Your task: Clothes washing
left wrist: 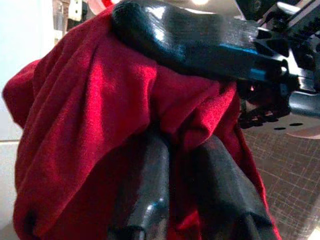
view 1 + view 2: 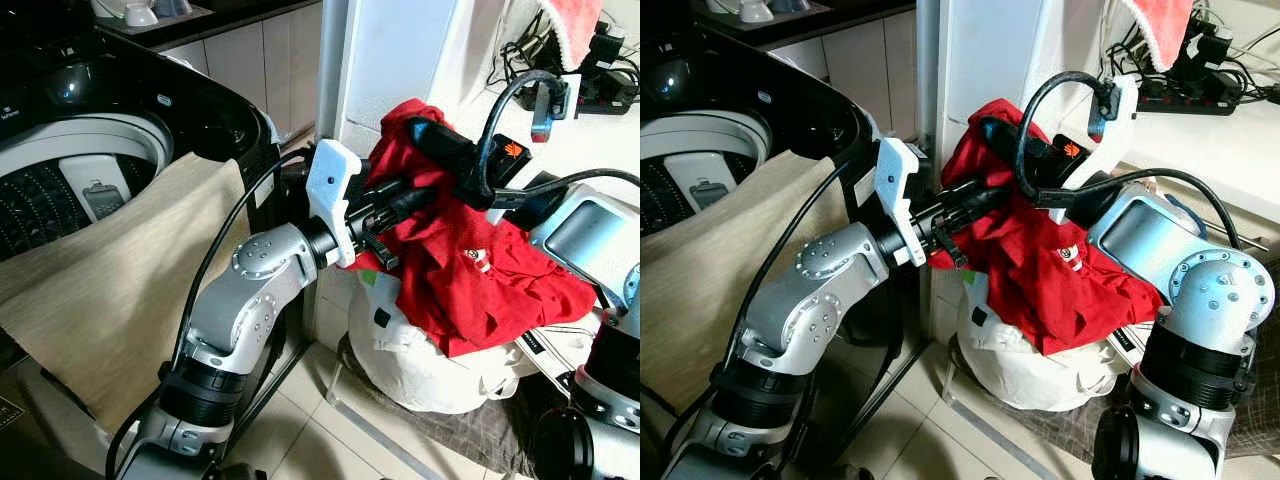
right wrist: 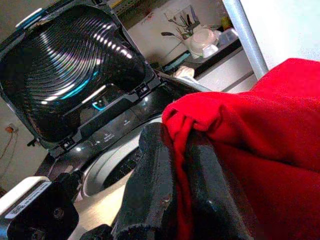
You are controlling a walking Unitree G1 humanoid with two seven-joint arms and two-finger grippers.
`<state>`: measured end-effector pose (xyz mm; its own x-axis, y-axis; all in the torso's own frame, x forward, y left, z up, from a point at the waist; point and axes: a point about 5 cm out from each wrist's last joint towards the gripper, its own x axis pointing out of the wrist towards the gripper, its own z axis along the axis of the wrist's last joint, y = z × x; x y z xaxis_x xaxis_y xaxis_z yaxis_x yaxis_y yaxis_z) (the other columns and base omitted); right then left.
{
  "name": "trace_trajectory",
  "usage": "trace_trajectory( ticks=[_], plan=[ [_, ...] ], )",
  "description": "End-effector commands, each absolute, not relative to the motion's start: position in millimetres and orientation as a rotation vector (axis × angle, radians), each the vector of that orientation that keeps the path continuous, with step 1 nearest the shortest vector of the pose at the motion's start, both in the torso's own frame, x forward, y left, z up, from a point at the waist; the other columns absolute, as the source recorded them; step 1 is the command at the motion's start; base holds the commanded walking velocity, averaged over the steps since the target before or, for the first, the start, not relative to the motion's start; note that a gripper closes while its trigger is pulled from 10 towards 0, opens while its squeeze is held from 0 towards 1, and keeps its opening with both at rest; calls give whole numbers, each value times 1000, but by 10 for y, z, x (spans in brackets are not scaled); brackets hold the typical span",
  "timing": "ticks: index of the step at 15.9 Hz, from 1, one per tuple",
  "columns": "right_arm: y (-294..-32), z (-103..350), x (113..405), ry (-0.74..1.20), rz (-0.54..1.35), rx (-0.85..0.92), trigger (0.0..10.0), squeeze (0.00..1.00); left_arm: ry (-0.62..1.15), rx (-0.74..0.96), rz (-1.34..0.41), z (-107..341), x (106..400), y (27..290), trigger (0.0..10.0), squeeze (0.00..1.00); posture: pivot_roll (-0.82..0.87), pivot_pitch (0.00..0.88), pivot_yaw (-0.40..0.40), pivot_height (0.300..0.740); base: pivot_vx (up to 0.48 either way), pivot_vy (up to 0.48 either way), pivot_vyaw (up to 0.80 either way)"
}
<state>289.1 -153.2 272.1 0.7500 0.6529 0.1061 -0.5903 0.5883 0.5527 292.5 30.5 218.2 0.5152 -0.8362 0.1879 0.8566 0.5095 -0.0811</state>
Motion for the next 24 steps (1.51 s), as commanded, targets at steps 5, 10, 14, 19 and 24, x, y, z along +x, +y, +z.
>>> trace_trajectory(
  ticks=[5, 10, 14, 19, 24],
  plan=[
    [-1516, 2817, 2809, 55, 782, 560, 10000, 1000, -282, -158, -616, 2419, 3297, 896, 0, 0, -123, 0, -22, 740, 0, 0, 0],
    [-1471, 2834, 2751, 43, 812, 472, 10000, 0, -642, 56, -35, 3308, 3467, 2047, 0, 0, -117, 0, -26, 740, 0, 0, 0],
    [-1417, 2844, 2789, 12, 806, 427, 10000, 0, -1139, 368, 241, 4478, 3095, 2465, 0, 0, -97, 0, -31, 740, 0, 0, 0],
    [-1268, 2578, 2717, 134, 821, 206, 10000, 0, -157, 487, 28, 3009, 3998, 2539, 10000, 0, -106, 0, -20, 740, 0, 0, 0],
    [-1149, 2385, 2574, 213, 881, 56, 10000, 0, 166, 377, 156, 2456, 3936, 2917, 10000, 1000, -121, 0, -14, 740, 0, 0, 0]
  ],
)
